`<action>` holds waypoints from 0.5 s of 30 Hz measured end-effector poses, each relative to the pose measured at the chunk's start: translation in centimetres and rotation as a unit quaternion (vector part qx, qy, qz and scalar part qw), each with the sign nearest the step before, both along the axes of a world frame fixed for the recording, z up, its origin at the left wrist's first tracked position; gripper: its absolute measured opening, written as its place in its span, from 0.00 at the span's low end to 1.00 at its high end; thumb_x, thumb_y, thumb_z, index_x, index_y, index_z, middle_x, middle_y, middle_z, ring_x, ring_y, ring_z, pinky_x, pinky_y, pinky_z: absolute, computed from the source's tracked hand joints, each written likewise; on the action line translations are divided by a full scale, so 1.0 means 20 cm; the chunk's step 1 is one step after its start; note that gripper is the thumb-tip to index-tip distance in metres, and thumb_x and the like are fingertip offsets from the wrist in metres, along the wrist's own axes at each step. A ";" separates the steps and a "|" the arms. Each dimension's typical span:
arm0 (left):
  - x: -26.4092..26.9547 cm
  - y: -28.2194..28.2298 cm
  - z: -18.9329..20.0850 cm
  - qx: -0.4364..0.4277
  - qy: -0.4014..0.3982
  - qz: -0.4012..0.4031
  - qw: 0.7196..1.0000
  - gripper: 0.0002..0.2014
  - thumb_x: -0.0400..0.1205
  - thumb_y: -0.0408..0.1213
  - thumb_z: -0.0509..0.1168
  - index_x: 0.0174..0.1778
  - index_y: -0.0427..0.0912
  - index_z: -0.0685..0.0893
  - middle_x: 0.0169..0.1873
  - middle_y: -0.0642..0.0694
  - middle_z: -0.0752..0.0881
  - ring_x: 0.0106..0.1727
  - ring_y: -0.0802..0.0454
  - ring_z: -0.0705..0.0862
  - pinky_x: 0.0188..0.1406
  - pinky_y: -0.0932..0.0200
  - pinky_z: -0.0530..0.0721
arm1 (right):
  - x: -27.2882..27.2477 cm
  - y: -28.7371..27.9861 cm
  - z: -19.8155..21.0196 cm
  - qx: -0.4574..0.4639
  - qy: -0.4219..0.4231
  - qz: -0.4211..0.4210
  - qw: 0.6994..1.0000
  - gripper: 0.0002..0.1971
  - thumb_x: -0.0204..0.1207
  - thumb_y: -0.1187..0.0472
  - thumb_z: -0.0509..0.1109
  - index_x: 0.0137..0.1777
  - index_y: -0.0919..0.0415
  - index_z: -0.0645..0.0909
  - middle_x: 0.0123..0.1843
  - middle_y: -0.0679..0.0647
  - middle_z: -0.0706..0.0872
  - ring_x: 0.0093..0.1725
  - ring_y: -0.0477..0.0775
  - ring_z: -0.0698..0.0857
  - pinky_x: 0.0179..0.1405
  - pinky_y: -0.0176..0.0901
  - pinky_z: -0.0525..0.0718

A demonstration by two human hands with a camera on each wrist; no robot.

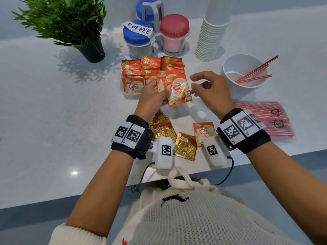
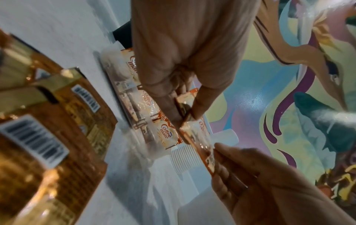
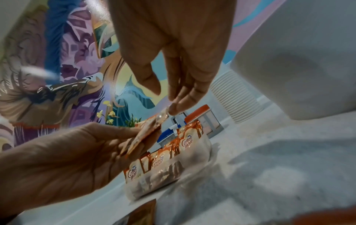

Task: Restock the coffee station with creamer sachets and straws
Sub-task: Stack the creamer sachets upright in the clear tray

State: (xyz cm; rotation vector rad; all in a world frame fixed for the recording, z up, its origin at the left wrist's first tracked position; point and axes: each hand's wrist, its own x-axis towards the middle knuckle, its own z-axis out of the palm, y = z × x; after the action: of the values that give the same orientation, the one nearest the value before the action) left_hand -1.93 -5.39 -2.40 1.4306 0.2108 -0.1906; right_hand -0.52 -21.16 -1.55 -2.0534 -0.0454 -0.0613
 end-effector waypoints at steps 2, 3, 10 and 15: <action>0.00 -0.02 0.01 0.001 -0.007 -0.014 1.000 0.11 0.83 0.27 0.61 0.61 0.38 0.76 0.54 0.41 0.85 0.49 0.52 0.86 0.45 0.62 0.88 | 0.02 -0.02 -0.01 -0.035 0.034 0.010 0.999 0.13 0.71 0.62 0.73 0.56 0.64 0.82 0.43 0.52 0.83 0.36 0.49 0.82 0.44 0.45 0.83; 0.00 -0.03 0.01 0.002 -0.008 -0.019 1.000 0.11 0.83 0.28 0.61 0.60 0.39 0.76 0.54 0.41 0.85 0.49 0.52 0.86 0.46 0.61 0.88 | 0.02 -0.02 -0.01 -0.039 0.050 0.018 0.998 0.14 0.71 0.62 0.74 0.54 0.66 0.82 0.38 0.52 0.83 0.33 0.45 0.80 0.40 0.40 0.81; -0.02 -0.13 -0.01 0.042 0.002 -0.077 0.996 0.13 0.84 0.32 0.61 0.64 0.41 0.75 0.56 0.43 0.84 0.56 0.48 0.85 0.55 0.55 0.85 | -0.02 -0.08 -0.03 0.025 0.070 -0.005 0.997 0.09 0.72 0.68 0.73 0.36 0.60 0.76 0.28 0.54 0.81 0.21 0.41 0.80 0.25 0.33 0.81; -0.03 -0.19 -0.04 0.061 0.020 -0.104 0.993 0.17 0.84 0.30 0.59 0.70 0.39 0.72 0.58 0.43 0.83 0.48 0.53 0.86 0.40 0.65 0.87 | -0.08 -0.15 -0.04 -0.002 0.101 0.006 0.995 0.05 0.71 0.69 0.73 0.44 0.65 0.79 0.32 0.54 0.82 0.24 0.40 0.82 0.27 0.30 0.82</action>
State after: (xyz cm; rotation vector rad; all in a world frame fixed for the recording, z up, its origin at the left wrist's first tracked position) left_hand -2.44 -9.11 -3.17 1.5710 0.1075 -0.3826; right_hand -2.15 -24.15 -2.32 -2.0525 0.0672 0.1531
